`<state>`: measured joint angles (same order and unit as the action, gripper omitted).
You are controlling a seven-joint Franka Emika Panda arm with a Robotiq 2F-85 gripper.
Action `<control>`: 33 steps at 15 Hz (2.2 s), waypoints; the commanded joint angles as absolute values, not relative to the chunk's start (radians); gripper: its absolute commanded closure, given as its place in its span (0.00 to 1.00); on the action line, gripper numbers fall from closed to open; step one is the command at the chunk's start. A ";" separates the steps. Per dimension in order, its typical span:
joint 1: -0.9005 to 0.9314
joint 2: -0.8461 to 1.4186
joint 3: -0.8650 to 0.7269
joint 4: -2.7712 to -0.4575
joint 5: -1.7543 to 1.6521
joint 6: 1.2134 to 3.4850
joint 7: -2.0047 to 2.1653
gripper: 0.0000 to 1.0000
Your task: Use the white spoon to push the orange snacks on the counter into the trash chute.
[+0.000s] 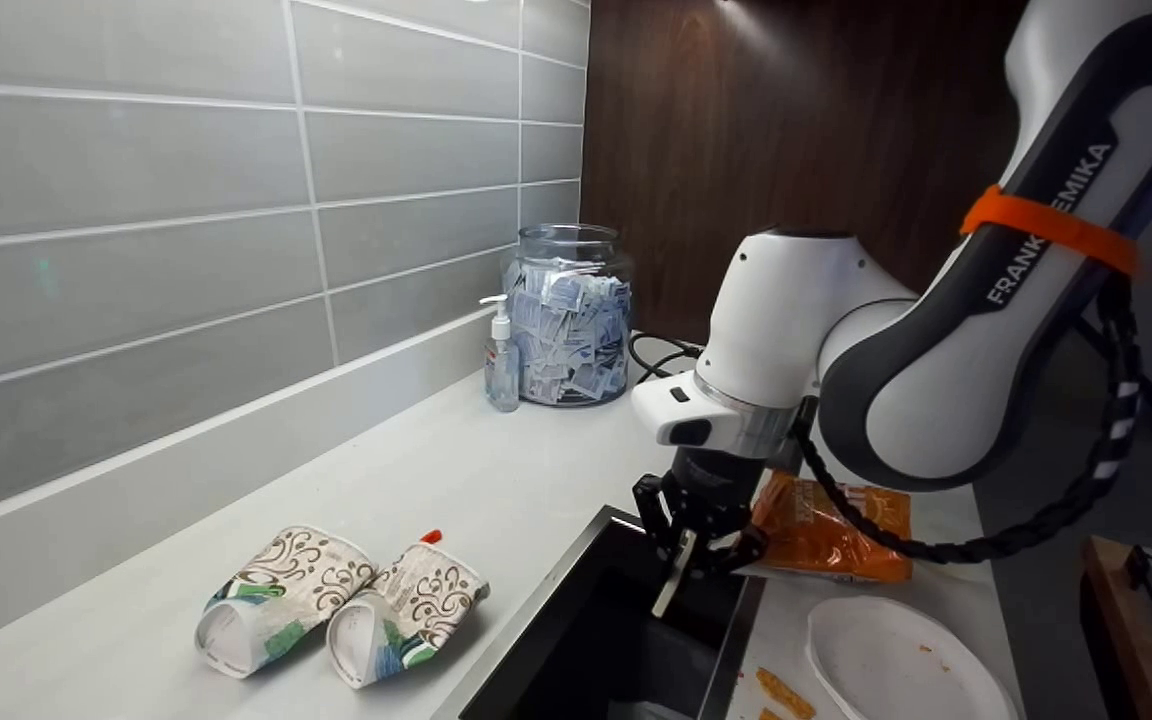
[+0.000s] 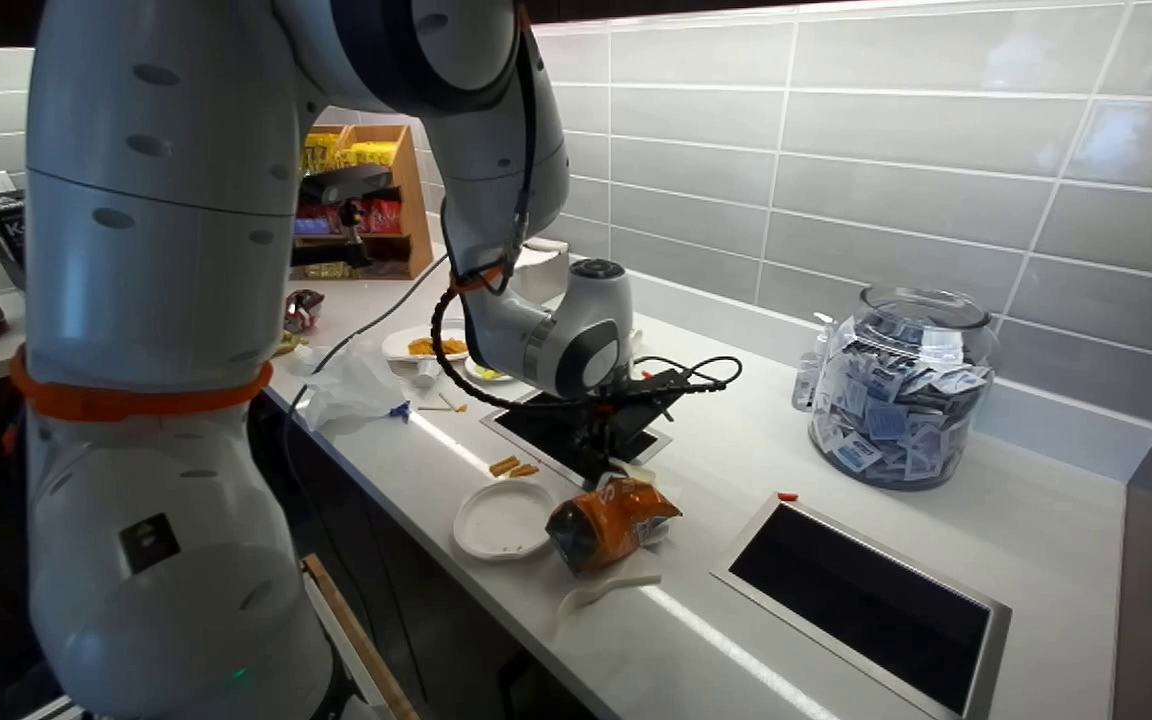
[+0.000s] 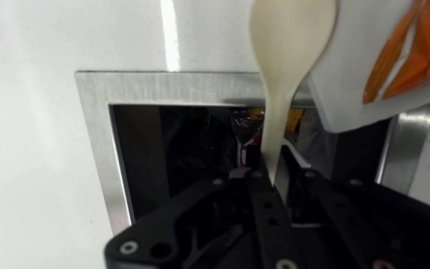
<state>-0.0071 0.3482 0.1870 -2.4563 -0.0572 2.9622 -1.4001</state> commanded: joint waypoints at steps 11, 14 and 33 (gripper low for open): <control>-0.205 0.354 0.372 -2.441 0.032 2.948 -1.420 0.97; -0.189 0.337 0.350 -2.443 0.017 2.966 -1.375 0.97; -0.402 0.289 0.775 -2.420 0.520 2.937 -1.356 0.87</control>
